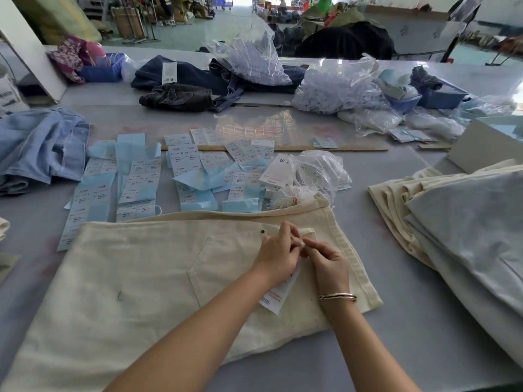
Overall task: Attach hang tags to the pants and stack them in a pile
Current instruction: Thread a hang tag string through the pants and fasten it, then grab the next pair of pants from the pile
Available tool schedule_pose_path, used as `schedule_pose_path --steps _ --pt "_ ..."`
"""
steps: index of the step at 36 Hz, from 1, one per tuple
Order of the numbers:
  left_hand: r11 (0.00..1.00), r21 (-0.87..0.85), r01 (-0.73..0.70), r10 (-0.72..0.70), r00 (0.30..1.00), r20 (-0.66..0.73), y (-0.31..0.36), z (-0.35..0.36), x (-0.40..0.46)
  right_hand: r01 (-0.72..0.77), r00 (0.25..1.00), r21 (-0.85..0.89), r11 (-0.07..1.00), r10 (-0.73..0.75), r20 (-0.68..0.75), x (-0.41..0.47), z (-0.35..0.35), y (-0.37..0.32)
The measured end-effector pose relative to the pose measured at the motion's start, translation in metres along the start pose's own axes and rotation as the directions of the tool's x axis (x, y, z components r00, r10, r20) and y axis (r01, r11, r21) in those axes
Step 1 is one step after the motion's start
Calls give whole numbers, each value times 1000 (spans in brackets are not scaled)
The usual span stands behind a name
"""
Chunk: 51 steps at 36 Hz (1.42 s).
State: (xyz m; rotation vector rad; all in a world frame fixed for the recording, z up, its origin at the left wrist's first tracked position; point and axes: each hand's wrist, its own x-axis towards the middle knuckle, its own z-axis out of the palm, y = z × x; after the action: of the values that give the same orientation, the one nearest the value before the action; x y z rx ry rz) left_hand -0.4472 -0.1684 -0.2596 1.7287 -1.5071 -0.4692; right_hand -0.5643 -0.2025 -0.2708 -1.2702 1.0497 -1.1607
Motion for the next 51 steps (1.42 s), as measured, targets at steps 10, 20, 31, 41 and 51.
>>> schedule_pose_path --steps 10,20,31,41,51 --pt "939 -140 314 -314 949 26 16 2 -1 217 976 -308 926 -210 56 2 9 5" --pt "999 -38 29 -30 998 -52 -8 -59 -32 -109 984 56 993 115 -138 2 -6 6" --pt "402 86 912 -748 381 -544 -147 -211 -156 -77 935 132 988 117 -336 10 -5 14" --pt "643 -339 687 -763 613 -206 -113 -273 -175 603 795 -390 696 -566 218 -44 63 -45" --pt "949 -167 267 -291 946 -142 -4 -270 -153 908 293 -115 402 -415 861 -122 188 -125"
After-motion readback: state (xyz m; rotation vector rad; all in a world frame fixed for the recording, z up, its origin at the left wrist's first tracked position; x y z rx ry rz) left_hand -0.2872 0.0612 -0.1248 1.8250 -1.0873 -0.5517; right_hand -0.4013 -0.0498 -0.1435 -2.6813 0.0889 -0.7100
